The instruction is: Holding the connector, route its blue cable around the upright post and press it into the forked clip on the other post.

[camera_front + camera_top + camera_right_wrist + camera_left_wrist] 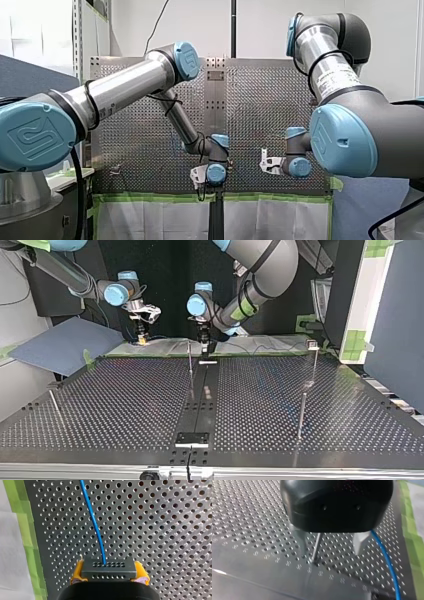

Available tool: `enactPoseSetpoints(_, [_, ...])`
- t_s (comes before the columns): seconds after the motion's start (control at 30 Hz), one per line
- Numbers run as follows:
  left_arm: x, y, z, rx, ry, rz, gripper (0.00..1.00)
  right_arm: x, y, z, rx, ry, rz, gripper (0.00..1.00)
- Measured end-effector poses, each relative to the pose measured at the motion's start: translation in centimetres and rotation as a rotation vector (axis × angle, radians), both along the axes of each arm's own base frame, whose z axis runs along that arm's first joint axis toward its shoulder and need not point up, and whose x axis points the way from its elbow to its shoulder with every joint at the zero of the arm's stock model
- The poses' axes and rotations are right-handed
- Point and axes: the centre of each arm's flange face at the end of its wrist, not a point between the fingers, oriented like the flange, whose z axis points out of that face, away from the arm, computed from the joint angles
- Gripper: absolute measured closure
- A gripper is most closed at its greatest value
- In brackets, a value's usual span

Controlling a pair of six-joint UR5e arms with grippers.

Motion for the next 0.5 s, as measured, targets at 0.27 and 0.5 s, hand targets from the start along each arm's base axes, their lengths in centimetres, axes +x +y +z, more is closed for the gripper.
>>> enactPoseSetpoints(0.27, [-1.3, -0.2, -0.3, 0.078, 0.037, -0.005, 0.00, 0.1, 0.1, 0.0, 0.001, 0.000, 0.003, 1.00])
enactPoseSetpoints(0.5, [-2.7, -1.2, -0.5, 0.091, 0.048, -0.062, 0.00, 0.1, 0.1, 0.0, 0.000, 0.000, 0.003, 1.00])
